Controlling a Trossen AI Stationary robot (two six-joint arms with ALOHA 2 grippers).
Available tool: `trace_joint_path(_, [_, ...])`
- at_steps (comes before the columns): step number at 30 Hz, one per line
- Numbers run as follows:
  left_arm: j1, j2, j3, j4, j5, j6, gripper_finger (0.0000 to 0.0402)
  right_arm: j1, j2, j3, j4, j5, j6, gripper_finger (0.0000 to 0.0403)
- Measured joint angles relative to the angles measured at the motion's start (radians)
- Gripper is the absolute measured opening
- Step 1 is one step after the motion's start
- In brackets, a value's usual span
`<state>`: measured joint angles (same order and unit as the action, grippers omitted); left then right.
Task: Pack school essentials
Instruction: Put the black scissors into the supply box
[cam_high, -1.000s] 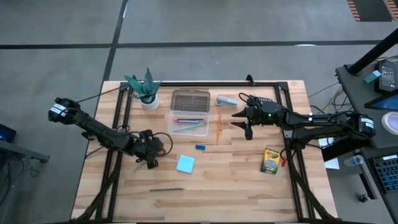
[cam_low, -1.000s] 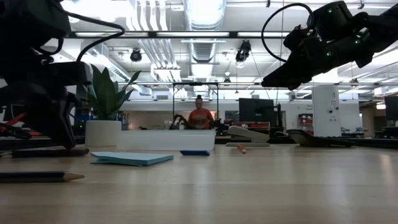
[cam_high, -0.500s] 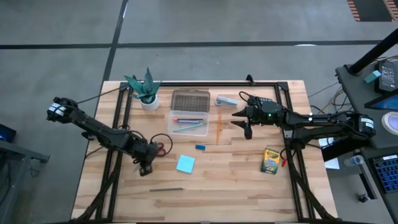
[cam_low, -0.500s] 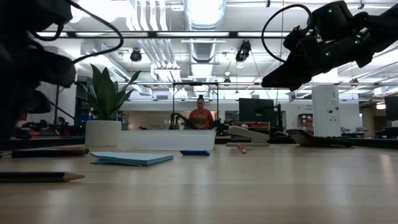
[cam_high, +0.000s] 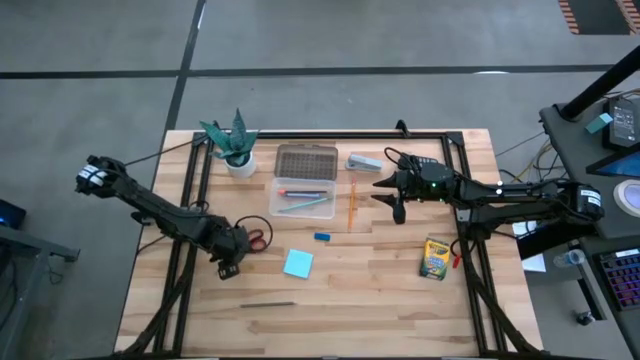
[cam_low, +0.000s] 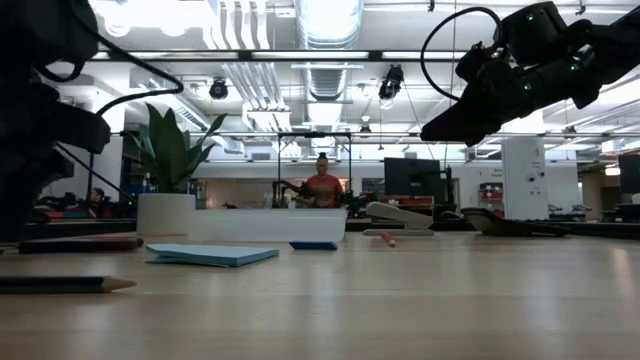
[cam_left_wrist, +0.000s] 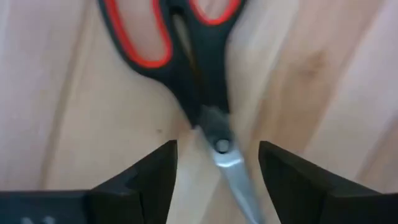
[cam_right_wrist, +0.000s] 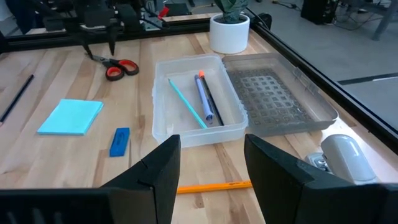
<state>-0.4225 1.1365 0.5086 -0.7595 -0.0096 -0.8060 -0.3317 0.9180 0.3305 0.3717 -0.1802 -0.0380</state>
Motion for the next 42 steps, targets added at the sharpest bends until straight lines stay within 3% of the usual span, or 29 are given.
trace_joint_path(14, [-0.005,0.112,-0.025,0.030,-0.066,-0.051,0.0197,0.000,0.000,0.000,-0.001,-0.001,-0.018,0.0166])
trace_joint_path(18, [-0.005,0.165,-0.028,0.040,-0.070,-0.050,0.0148,0.000,0.000,0.000,-0.001,-0.001,-0.019,0.0166])
trace_joint_path(25, [-0.005,0.188,-0.025,0.048,-0.077,-0.051,0.0027,0.000,0.000,0.000,-0.002,-0.001,-0.019,0.0166])
trace_joint_path(42, [-0.005,-0.030,-0.030,0.044,-0.189,-0.045,0.0027,0.000,0.000,0.000,-0.005,-0.001,-0.023,0.0166])
